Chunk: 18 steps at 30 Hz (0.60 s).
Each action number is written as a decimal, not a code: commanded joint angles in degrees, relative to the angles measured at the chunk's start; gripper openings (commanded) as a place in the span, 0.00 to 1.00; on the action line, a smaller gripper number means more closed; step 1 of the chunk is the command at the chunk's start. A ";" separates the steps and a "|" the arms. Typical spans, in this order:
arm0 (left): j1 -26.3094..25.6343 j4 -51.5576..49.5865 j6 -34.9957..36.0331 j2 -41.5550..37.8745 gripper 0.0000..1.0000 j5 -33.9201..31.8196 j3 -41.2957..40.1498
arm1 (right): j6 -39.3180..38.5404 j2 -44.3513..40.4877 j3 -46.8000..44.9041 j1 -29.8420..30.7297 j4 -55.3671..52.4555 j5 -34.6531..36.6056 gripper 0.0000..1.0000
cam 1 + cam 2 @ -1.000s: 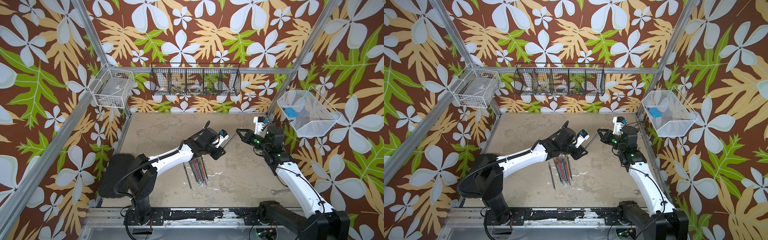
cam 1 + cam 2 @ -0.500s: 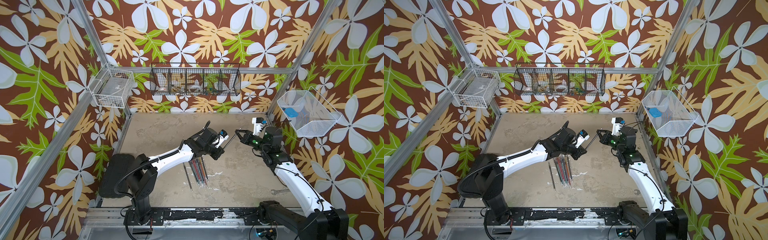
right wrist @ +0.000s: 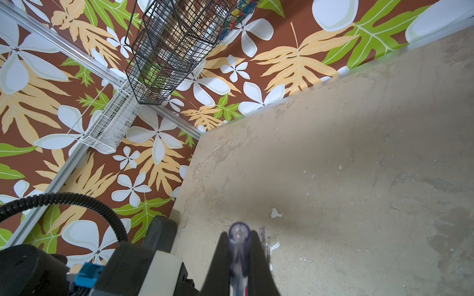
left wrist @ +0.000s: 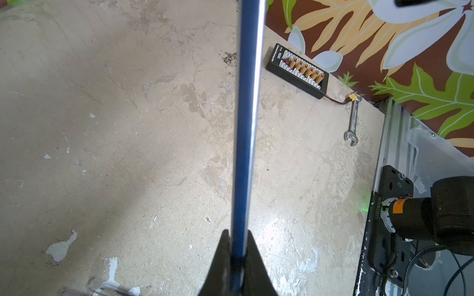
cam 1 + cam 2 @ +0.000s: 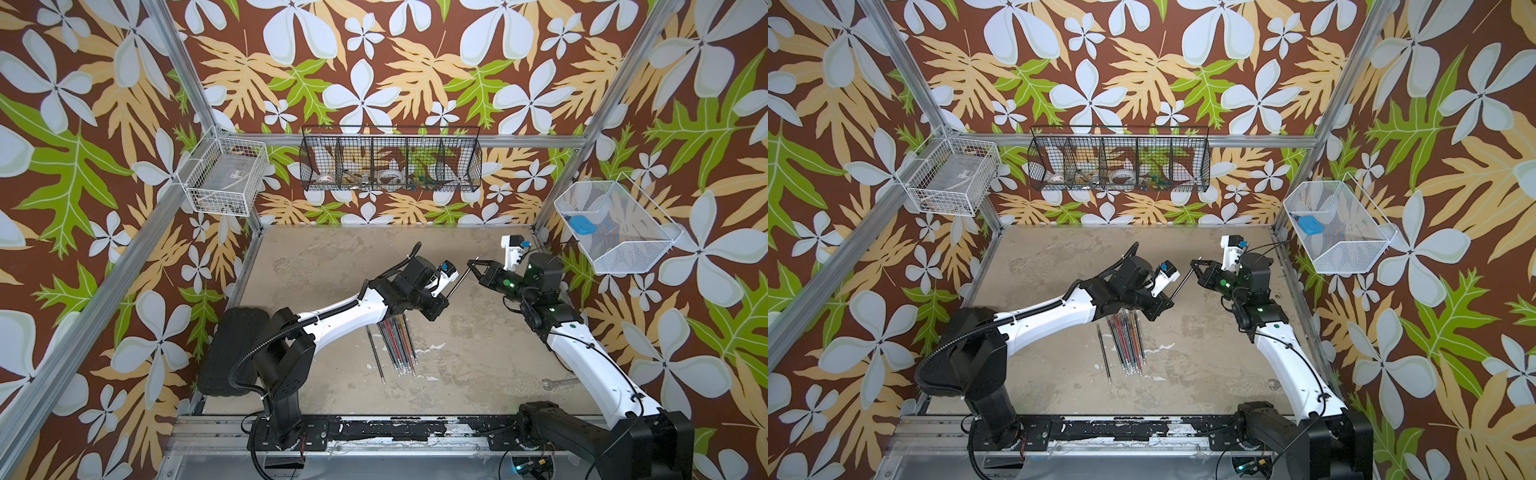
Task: Remove the protective cover of the pencils
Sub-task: Remove the protective sleeve from the pencil.
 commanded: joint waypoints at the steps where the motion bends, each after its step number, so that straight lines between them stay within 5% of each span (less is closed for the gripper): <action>1: 0.05 0.18 -0.55 0.00 0.00 -0.55 0.33 | -0.04 0.60 1.31 0.04 0.70 0.94 0.00; 18: 0.03 1.02 -2.33 -1.78 0.00 -7.26 -1.25 | 5.61 4.24 6.58 -7.96 1.60 0.98 0.00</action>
